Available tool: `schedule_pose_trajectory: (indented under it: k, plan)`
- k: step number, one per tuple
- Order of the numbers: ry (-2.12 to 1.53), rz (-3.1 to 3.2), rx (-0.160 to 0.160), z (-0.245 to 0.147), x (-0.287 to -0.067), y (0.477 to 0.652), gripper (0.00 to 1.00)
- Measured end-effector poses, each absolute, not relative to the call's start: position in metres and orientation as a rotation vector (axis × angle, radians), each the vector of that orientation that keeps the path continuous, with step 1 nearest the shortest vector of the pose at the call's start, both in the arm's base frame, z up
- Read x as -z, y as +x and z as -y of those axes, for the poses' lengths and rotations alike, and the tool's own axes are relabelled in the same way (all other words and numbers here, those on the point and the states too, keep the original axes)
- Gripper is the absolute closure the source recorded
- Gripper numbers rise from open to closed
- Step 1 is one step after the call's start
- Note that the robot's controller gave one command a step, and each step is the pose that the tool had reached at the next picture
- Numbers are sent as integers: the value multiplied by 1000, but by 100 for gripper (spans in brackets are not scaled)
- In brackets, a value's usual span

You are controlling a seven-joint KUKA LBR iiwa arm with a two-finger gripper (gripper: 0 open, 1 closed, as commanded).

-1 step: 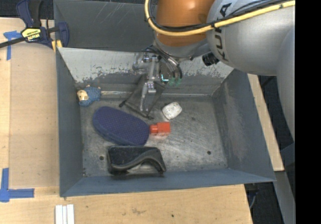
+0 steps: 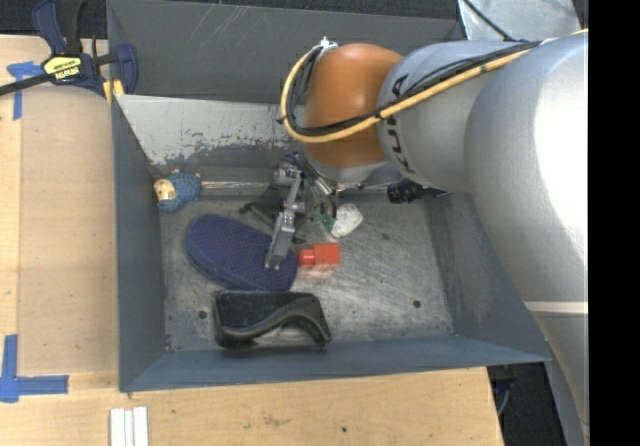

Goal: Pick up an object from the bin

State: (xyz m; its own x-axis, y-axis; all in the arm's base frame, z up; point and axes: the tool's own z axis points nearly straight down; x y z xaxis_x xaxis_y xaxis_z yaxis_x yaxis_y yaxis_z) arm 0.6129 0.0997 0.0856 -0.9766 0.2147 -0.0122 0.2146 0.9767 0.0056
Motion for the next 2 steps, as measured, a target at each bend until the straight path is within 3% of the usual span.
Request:
schedule_pose_trajectory:
  k: [1, 2]
  plan:
    - [725, -3053, -9, -93, -77, 609, 0]
    - [721, -3055, -4, -93, -79, 610, 0]
